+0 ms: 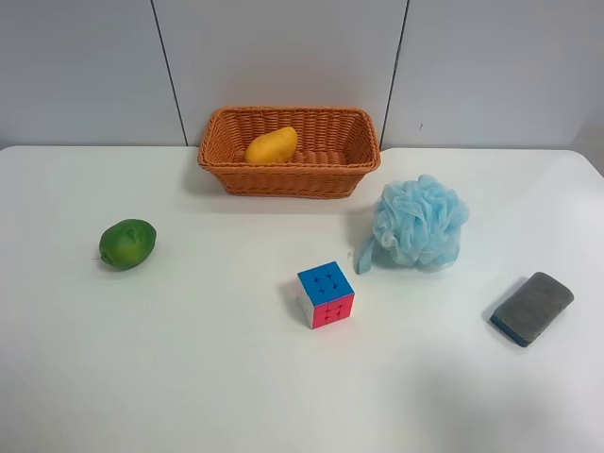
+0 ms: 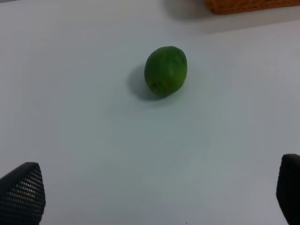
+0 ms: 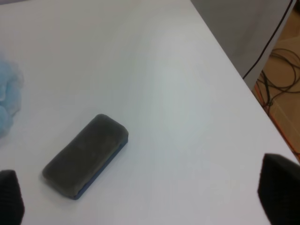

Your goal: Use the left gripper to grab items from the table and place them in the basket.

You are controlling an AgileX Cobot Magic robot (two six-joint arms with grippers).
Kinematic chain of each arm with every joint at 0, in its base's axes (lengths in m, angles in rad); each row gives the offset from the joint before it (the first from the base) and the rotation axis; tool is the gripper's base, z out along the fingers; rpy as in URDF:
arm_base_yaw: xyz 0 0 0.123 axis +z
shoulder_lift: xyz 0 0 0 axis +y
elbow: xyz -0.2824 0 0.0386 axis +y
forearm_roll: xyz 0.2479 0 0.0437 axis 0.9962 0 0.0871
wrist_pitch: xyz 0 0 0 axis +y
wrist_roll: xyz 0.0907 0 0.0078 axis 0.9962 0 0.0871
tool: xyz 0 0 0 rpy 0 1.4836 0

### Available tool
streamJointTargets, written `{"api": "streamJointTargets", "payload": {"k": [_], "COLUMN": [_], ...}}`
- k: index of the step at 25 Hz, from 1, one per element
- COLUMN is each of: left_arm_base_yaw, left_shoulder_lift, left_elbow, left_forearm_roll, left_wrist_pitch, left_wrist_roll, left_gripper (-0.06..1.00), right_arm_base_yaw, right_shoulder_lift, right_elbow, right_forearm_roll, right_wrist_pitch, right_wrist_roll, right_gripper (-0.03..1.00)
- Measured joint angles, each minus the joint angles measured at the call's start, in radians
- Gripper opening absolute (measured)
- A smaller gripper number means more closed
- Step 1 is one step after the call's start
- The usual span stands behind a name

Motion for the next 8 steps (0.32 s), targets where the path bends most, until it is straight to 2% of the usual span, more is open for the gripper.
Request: {"api": "streamJointTargets", "payload": {"k": [8], "left_arm_base_yaw": [0.000], "left_shoulder_lift": [0.000], "left_elbow": [0.000], "left_forearm_roll": [0.000], "left_wrist_pitch": [0.000], "left_wrist_roll": [0.000], "left_gripper": [0.99], "right_arm_base_yaw": [0.000], "right_shoulder_lift": [0.000], "right_elbow": [0.000], "right_forearm_roll": [0.000], "right_wrist_pitch": [0.000], "right_wrist_roll": [0.000], "right_gripper": [0.99]}}
